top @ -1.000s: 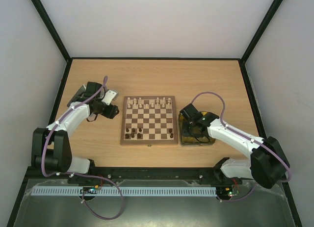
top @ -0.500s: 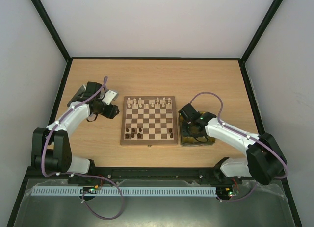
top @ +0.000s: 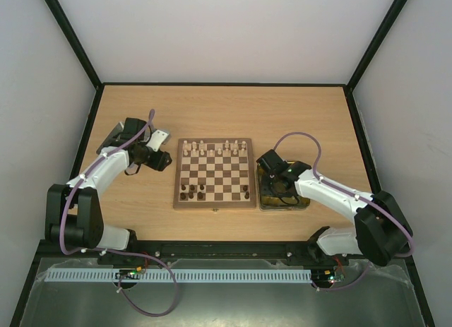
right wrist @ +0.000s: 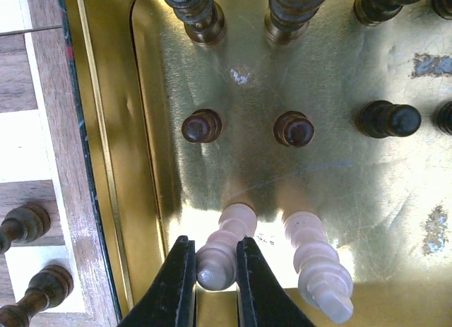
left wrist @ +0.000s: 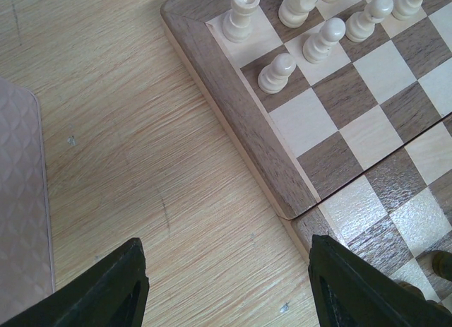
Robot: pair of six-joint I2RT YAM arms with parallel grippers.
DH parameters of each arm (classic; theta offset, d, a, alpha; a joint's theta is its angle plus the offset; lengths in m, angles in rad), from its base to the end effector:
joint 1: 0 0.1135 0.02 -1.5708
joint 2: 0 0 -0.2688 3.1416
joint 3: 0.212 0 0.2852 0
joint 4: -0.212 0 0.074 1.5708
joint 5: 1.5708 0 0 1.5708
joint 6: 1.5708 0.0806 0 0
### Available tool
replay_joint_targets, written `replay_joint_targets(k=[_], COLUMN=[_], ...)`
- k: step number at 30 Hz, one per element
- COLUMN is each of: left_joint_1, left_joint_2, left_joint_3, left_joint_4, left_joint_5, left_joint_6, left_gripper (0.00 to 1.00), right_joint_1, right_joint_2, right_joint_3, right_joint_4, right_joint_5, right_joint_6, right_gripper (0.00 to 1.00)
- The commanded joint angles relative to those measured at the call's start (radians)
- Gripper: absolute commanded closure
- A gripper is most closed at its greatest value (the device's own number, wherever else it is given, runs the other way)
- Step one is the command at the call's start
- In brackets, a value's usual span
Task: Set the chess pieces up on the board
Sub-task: Pick up the chess piece from the storage box, then place the chess piece on the chessboard.
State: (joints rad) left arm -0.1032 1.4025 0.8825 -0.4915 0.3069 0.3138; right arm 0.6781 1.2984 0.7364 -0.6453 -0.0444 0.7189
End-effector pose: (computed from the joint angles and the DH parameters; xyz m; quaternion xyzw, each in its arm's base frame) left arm 0.3225 -0.0579 0.1642 0.2379 0.9206 -0.1174 0.2867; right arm 0.2084 0.1725 0.1302 0.0161 0.9832 0.1329 0.1243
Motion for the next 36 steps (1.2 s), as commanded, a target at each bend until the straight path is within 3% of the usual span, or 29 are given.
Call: replay_joint_targets(k=[1,13,20,30,36], left_joint_1=[0.005,0.005,0.007,0.014,0.023], left_joint_2=[0.008,-0.002,0.001,-0.003,-0.014], left_joint_3=[-0.003,-0.004,-0.005,-0.004,-0.007], left_joint_4=[-0.011,-0.009,-0.004,0.003,0.011], left_joint_5=[0.011,-0.008,-0.011,-0.022,-0.032], left_joint_6=[0.001,-0.005,-0.005,-0.010,-0.014], left_gripper=[0.36,0.36,0.36,0.35,0.27], right_joint_1=[0.006,0.006,0.005,0.006,0.006], right_joint_2=[-0.018,-0.056,-0.066,0.085,0.258], right_joint_3=[0.032,0.072,0.209,0.491,0.661], right_joint_4=[-0.043,-0.095,-0.164,-0.189,-0.144], right_joint_5=[0.049,0.068,0.106,0.087,0.036], right_joint_6=[0.002,-0.004,-0.031,-0.079,-0.108], right_gripper=[0.98,0.98,0.98,0.98,0.98])
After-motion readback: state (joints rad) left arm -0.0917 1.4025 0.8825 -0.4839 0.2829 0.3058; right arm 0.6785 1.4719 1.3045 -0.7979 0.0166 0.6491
